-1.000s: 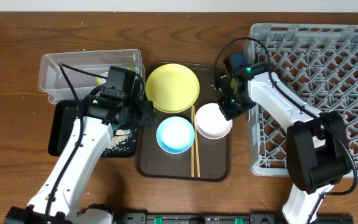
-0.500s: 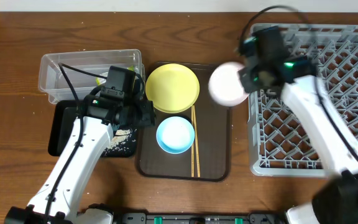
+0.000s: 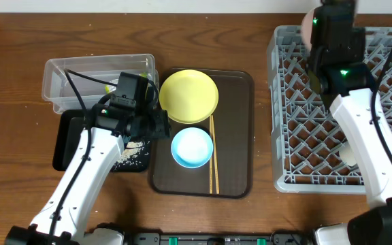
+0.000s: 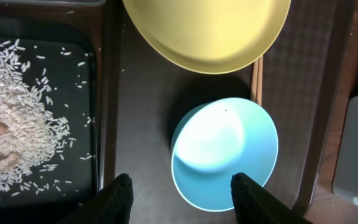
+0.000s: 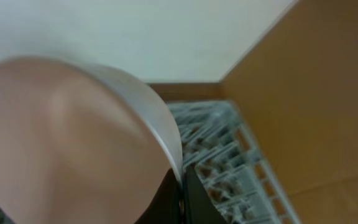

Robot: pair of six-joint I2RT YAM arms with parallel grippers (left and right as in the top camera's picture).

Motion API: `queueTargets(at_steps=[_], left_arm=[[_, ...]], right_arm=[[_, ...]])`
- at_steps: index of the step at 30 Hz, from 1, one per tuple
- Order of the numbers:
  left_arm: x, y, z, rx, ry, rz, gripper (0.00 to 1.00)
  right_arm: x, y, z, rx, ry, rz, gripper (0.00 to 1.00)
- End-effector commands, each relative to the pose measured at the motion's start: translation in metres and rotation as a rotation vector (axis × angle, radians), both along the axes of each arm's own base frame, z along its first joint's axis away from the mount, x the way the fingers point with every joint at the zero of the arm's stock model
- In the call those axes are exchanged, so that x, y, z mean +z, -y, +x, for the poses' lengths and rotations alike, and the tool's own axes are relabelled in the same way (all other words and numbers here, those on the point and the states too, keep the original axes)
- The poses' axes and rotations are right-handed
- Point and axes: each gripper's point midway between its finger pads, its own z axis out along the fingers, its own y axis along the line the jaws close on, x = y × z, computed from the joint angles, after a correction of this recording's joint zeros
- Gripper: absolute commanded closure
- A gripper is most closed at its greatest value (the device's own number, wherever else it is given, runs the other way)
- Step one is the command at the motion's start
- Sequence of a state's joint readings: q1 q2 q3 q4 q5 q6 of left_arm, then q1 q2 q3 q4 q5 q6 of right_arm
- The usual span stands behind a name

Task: Sort waste into correct bins and load items into the dishwasher rack
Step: 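Lift the pink bowl with the right gripper and lower it into the rack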

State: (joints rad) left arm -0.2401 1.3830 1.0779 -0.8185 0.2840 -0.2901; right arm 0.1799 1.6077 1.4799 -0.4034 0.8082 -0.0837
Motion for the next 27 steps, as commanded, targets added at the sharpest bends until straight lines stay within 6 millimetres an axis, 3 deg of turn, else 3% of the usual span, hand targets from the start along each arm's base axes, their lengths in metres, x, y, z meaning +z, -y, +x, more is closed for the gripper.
queueTargets(at_steps=[1,6,17,27], left_arm=[[0.004,-0.002,0.001,-0.003,0.015,0.008,0.46],[0.004,-0.002,0.001,-0.003,0.015,0.008,0.46],[0.004,-0.002,0.001,-0.003,0.015,0.008,0.46],[0.004,-0.002,0.001,-0.002,0.015,0.007,0.46]], right_arm=[[0.010,0.028,-0.005,-0.172,0.048,-0.076,0.99],[-0.011,0.032,0.014,-0.189,0.052,-0.076,0.99],[-0.088,0.026,0.050,-0.187,-0.050,-0.104,0.99],[-0.119,0.005,0.059,-0.145,-0.109,-0.121,0.99]])
